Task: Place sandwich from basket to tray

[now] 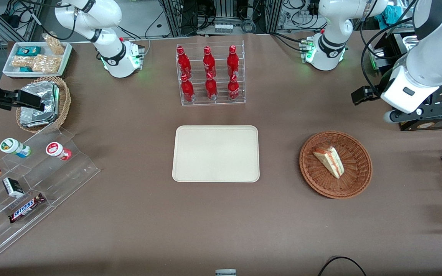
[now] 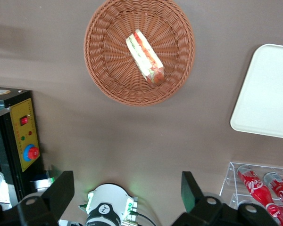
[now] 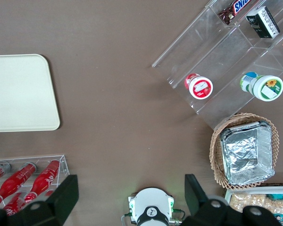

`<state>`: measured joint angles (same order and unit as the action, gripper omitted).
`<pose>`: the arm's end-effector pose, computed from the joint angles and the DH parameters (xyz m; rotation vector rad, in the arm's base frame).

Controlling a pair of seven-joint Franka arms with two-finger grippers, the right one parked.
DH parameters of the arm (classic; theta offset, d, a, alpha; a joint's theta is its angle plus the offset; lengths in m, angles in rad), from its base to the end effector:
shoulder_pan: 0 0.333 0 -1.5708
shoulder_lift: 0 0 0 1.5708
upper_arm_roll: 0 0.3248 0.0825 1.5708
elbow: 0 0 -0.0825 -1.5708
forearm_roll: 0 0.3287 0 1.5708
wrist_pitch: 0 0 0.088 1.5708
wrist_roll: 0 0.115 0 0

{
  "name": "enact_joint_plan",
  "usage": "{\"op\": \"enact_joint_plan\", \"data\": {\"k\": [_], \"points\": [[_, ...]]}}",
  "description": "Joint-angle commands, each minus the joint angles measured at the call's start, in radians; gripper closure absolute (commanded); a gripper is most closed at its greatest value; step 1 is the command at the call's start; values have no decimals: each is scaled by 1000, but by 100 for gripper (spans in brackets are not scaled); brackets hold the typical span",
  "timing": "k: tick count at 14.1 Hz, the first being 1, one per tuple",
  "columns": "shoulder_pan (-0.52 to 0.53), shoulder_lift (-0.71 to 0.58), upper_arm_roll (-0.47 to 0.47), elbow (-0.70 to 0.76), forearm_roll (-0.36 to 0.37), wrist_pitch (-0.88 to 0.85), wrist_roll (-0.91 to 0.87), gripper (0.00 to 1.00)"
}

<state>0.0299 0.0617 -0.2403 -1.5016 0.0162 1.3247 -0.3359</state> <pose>0.4788 -0.0958 0.6053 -3.0504 -0.1928 0.3496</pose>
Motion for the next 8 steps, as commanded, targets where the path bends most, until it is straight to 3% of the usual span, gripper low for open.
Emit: {"op": "enact_joint_plan", "data": {"k": [1, 8], "points": [[-2, -2, 9, 7, -16, 7, 11, 0], [2, 50, 12, 30, -8, 11, 8, 0]]}}
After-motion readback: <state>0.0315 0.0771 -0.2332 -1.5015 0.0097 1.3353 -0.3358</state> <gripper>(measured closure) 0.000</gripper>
